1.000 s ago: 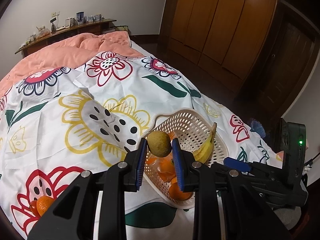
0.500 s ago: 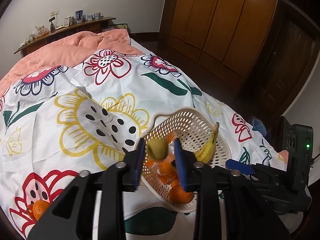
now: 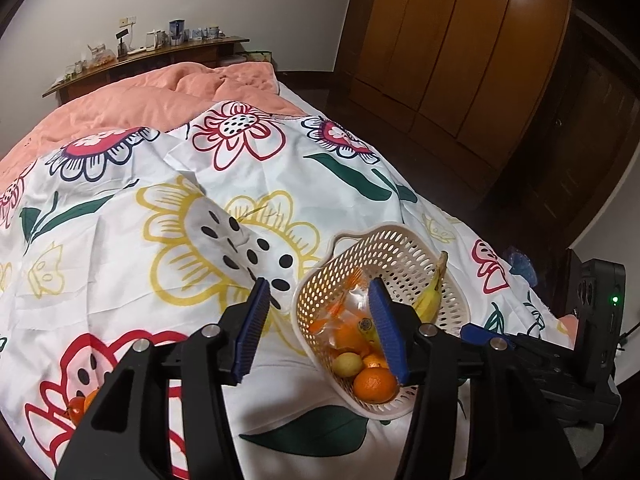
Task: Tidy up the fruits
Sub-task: 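Lower the kiwi into the basket and open the left gripper, then move the left gripper back to the tomato and orange on the cover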
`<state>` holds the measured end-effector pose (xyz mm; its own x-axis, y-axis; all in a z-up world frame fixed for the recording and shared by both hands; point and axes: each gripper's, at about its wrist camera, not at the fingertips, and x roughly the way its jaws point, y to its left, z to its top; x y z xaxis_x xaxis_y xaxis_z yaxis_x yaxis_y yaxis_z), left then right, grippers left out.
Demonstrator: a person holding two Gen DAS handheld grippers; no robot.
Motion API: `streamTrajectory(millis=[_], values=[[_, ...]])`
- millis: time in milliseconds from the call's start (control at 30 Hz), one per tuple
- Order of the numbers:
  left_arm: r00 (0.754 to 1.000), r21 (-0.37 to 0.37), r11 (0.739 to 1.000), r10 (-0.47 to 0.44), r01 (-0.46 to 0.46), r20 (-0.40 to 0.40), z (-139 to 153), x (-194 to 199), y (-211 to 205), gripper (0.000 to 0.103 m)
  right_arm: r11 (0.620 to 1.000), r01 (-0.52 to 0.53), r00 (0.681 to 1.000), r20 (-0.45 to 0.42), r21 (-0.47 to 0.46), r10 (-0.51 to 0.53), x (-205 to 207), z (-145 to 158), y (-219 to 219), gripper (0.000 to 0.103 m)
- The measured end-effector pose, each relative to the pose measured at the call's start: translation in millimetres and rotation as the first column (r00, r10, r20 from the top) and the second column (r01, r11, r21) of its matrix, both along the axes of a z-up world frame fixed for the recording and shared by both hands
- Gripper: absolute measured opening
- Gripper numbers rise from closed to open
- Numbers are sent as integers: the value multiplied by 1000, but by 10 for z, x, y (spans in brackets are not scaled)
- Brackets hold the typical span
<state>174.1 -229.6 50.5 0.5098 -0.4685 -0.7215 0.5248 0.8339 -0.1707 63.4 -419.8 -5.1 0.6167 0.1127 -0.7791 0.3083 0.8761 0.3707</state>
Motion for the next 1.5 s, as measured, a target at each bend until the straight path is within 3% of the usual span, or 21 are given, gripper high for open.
streamTrajectory(millis=[667,800,900,1367,1500], values=[[999,1,1000,25,-25,49,101,-232,220,62,1000,-23,1000,19,-10,24,-2,108,137,60],[996,8,998,60,-61,67,123,-273,332,80,999,-30,999,26,-11,30,13,137,170,63],[993,14,995,100,-101,65,136,-268,444,86,999,-36,999,27,-12,37,17,155,208,63],[972,45,979,189,-197,141,211,-374,778,94,996,-85,996,34,-25,86,42,242,474,64],[967,39,975,212,-219,143,212,-386,870,94,995,-92,994,48,-22,93,41,273,548,76]])
